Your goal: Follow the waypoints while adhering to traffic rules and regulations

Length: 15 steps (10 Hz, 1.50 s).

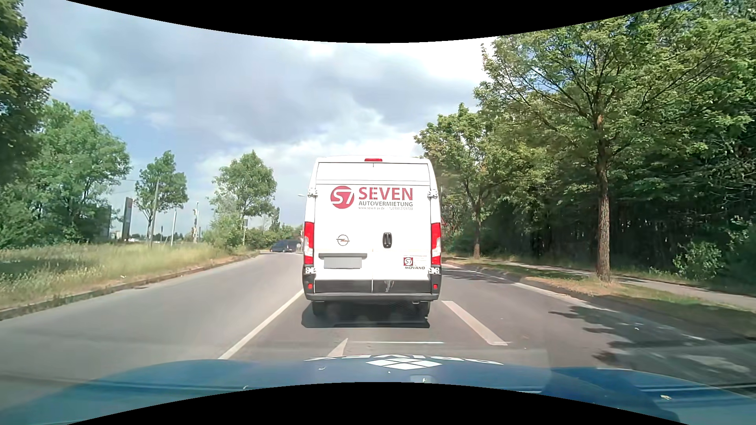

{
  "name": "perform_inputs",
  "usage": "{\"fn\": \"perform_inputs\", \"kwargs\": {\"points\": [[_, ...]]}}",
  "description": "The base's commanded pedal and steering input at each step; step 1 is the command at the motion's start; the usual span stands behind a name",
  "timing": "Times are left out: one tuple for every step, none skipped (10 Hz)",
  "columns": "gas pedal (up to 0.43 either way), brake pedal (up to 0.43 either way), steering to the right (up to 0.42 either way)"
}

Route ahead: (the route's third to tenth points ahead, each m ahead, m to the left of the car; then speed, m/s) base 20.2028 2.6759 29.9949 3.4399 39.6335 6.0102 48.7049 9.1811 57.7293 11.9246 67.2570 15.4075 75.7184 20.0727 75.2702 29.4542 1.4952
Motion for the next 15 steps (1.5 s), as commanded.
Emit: {"fn": "perform_inputs", "kwargs": {"points": [[0.409, 0.0, -0.048], [0.441, 0.0, -0.048], [0.5, 0.0, -0.048], [0.539, 0.0, -0.048], [0.551, 0.0, -0.048], [0.531, 0.0, -0.048], [0.5, 0.0, -0.047], [0.48, 0.0, -0.047], [0.469, 0.0, -0.047], [0.461, 0.0, -0.044], [0.461, 0.0, -0.041], [0.449, 0.0, -0.04], [0.28, 0.0, -0.039], [0.177, 0.0, -0.039], [0.177, 0.0, -0.039]]}}
